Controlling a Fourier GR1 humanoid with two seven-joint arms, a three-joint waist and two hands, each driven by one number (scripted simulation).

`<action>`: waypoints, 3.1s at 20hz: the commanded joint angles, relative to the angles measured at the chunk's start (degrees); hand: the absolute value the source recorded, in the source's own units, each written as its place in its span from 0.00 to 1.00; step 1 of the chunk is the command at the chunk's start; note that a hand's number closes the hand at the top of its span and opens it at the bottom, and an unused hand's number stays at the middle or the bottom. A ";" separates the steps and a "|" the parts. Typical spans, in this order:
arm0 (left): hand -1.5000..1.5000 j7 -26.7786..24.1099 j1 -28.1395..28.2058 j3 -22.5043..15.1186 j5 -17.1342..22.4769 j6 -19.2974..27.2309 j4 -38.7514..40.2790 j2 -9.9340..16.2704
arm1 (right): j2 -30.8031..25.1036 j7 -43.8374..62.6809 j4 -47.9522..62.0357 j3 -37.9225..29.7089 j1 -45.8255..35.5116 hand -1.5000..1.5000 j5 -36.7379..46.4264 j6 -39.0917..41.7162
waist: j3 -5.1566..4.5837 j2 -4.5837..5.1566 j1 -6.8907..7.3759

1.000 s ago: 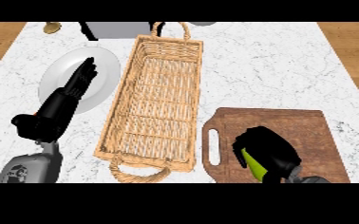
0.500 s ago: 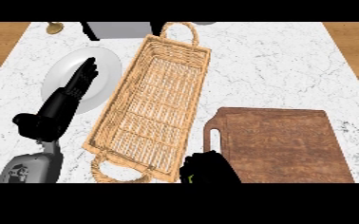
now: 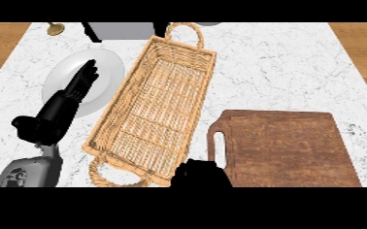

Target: Pick the pear from the cutting board and place it in the basket

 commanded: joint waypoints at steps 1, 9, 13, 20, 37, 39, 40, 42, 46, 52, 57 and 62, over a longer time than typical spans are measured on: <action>0.50 0.98 -0.61 0.39 0.02 0.19 0.08 0.30 | 4.66 9.84 -7.16 8.70 0.80 1.00 1.53 -6.11 | -0.09 -0.20 -0.37; 0.50 -0.82 0.47 0.61 0.10 -0.46 -0.16 0.84 | 4.51 23.20 -5.61 7.78 -6.91 1.00 9.52 -7.95 | -0.37 -0.03 0.11; 0.50 -0.53 -0.21 -0.69 -0.79 0.05 0.28 -0.16 | 4.47 29.31 -5.73 7.02 -11.70 1.00 12.10 -8.74 | -0.30 0.55 0.59; 0.50 -0.82 -0.56 -1.45 -0.68 -0.42 0.70 -0.70 | 4.73 41.96 -5.23 2.47 -22.30 1.00 16.47 -9.64 | -0.27 0.82 2.29; 0.50 -1.36 -3.56 -1.07 0.02 -1.06 2.21 -0.72 | 4.87 57.42 10.96 -14.33 -50.91 1.00 9.44 -6.28 | -0.07 1.65 4.08; 0.50 -1.08 -3.73 -1.78 -1.04 -0.54 1.98 -0.93 | 4.87 55.36 14.90 -16.48 -52.92 1.00 7.45 -7.65 | 0.00 1.79 3.70; 0.50 0.13 -1.98 -3.86 -1.85 0.26 -0.58 -2.64 | 4.87 54.13 16.64 -17.71 -52.80 1.00 7.09 -8.51 | 0.05 1.68 3.80; 0.50 0.51 -3.88 -2.36 -1.26 0.35 0.15 -1.84 | 4.87 53.60 19.93 -16.31 -52.89 1.00 7.09 -12.29 | 0.06 1.80 3.56; 0.50 -0.02 -0.99 -2.83 -1.49 0.15 -1.75 -1.88 | 4.87 52.01 23.45 -17.44 -54.93 1.00 9.48 -12.30 | 0.09 1.53 2.96; 0.50 0.03 -2.03 -1.10 -0.61 0.05 -0.44 -1.25 | 4.87 50.82 25.04 -17.91 -51.79 1.00 15.85 -18.55 | 0.12 1.46 2.05; 0.50 -2.42 -0.31 -2.52 -2.50 0.72 0.81 -2.20 | 4.88 46.23 27.51 -21.65 -50.05 0.00 12.93 -25.04 | 0.12 1.73 2.33; 0.50 0.56 0.06 -3.40 -1.38 0.22 -2.86 -3.15 | 4.88 42.77 29.82 -21.71 -51.80 0.00 11.44 -24.33 | 0.13 1.54 2.05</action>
